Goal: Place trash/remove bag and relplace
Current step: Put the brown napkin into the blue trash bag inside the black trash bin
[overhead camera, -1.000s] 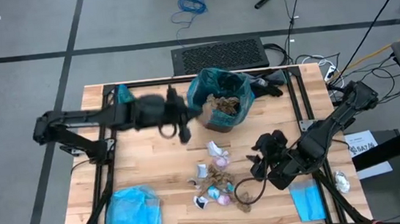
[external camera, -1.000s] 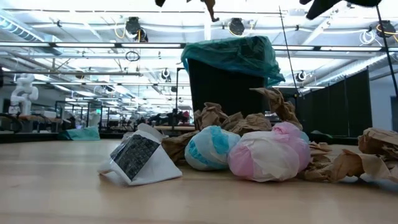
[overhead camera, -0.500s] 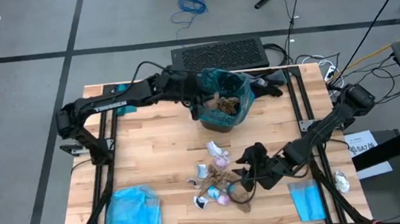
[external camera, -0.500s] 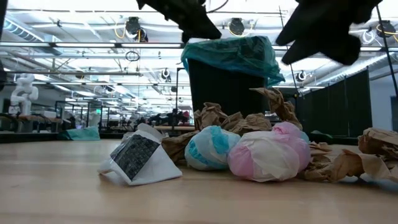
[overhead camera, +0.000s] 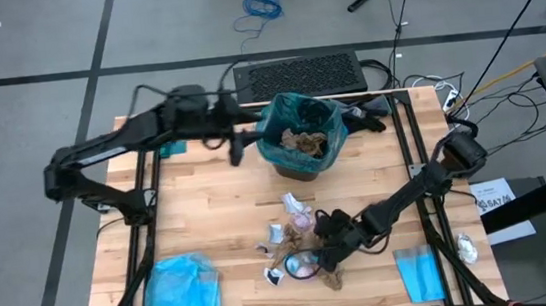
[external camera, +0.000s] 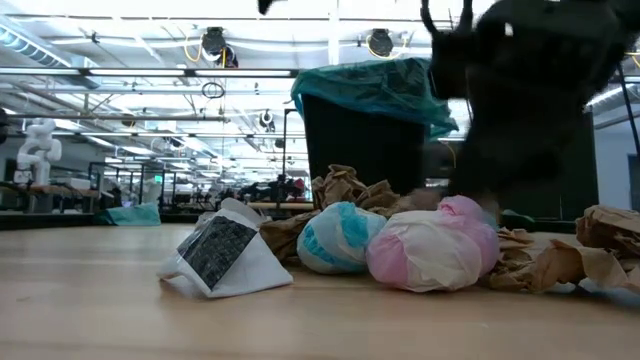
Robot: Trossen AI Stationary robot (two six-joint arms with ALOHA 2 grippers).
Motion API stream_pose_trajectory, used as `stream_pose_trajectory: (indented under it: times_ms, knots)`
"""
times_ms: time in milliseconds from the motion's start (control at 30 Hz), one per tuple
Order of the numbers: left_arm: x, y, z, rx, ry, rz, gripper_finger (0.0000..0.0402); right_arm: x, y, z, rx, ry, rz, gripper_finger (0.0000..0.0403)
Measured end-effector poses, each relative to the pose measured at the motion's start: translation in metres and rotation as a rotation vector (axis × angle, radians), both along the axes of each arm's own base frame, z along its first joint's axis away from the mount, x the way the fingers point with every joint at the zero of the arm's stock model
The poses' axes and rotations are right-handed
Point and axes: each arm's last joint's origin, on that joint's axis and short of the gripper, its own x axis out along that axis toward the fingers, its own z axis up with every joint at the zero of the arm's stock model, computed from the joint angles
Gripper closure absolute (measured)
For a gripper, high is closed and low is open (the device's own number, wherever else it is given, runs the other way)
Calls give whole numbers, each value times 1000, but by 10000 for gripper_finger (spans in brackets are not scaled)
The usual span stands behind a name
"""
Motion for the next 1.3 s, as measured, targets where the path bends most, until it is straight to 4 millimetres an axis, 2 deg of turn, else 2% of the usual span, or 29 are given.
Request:
stream_pose_trajectory:
  times_ms: [67, 133, 200, 267, 333, 500, 667, 867, 967, 1067, 1133, 1300]
  knots:
    - [-15, -11, 8, -10, 3, 8, 204, 0, 1, -8, 57, 38, -50, 150]
    - [-29, -22, 10, -15, 36, 20, 209, 2, 2, -9, 95, 34, -72, 191]
    - [-38, -31, 10, -31, 80, 33, 215, 3, 5, -7, 116, 8, -71, 258]
    - [-45, -38, 6, -52, 139, 51, 220, 4, 7, 0, 127, -33, -48, 343]
    - [-48, -43, 2, -68, 194, 61, 225, 8, 8, 14, 126, -101, -34, 384]
    - [-53, -57, -8, -113, 295, 36, 233, 10, 7, 64, 101, -253, -49, 399]
    - [-50, -68, -22, -137, 347, 45, 238, 2, -6, 137, -62, -322, -69, 401]
    - [-52, -81, -28, -142, 377, 67, 238, -14, -45, 230, -334, -335, -103, 402]
    - [-51, -89, -35, -160, 389, 78, 238, -21, -74, 264, -443, -332, -124, 402]
    - [-50, -98, -45, -183, 404, 86, 238, -25, -105, 286, -523, -304, -169, 403]
    - [-49, -105, -53, -197, 409, 82, 238, -27, -127, 290, -560, -256, -199, 403]
    - [-43, -123, -70, -238, 354, 66, 238, -22, -180, 276, -523, -124, -223, 403]
